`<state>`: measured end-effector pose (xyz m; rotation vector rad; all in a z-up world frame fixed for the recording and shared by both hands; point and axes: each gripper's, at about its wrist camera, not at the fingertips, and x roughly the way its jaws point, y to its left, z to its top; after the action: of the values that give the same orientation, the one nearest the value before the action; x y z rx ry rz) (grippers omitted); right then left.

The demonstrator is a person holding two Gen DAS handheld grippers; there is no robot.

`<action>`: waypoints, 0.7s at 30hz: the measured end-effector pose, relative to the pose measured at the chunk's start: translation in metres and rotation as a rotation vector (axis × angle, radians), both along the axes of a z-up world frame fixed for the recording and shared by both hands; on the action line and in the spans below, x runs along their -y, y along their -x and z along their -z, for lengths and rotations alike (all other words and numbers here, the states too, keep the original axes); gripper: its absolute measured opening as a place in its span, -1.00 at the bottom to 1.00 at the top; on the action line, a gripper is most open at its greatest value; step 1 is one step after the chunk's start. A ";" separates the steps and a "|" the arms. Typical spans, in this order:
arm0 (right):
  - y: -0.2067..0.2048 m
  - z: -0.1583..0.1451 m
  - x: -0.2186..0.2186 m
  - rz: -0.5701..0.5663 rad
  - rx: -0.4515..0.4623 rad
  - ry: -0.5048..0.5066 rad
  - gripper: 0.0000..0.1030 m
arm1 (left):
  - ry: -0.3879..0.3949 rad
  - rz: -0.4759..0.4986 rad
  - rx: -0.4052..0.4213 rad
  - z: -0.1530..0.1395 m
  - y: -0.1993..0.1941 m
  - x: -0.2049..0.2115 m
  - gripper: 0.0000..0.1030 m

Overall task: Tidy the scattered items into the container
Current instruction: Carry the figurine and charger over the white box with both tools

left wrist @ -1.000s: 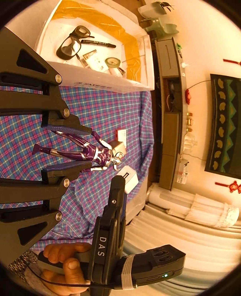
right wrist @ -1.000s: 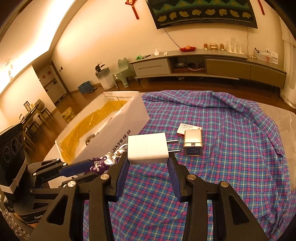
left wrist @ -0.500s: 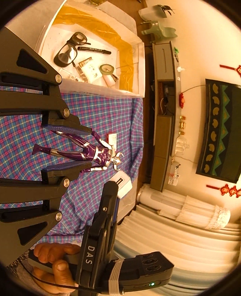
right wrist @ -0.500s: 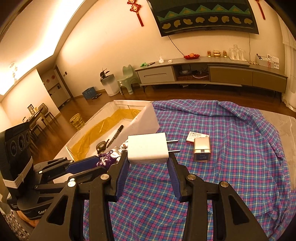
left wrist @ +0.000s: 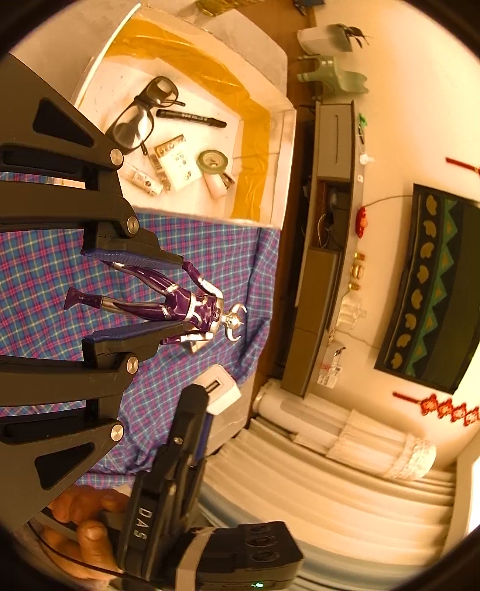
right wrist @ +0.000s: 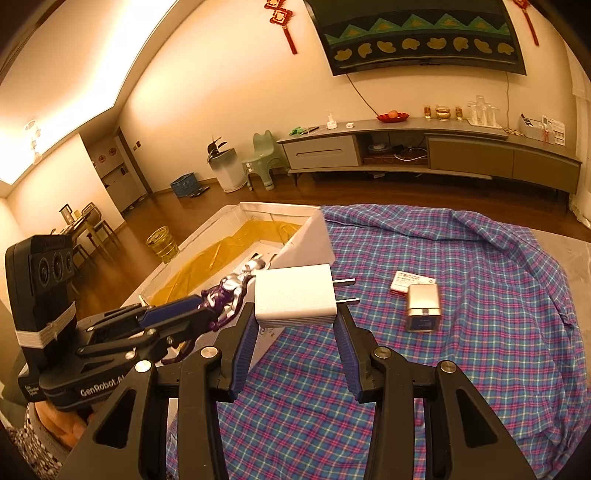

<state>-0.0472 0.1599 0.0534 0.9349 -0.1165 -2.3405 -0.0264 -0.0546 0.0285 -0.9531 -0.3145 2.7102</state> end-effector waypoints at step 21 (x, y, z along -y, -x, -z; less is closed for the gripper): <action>0.038 0.001 0.084 -0.086 0.003 -0.056 -0.16 | -0.117 -0.144 -0.020 0.006 0.014 0.084 -0.44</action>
<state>-0.0851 0.0762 0.0521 0.9523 -0.0116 -2.2738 -0.0400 -0.1382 0.0223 -0.9019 -0.5511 2.7912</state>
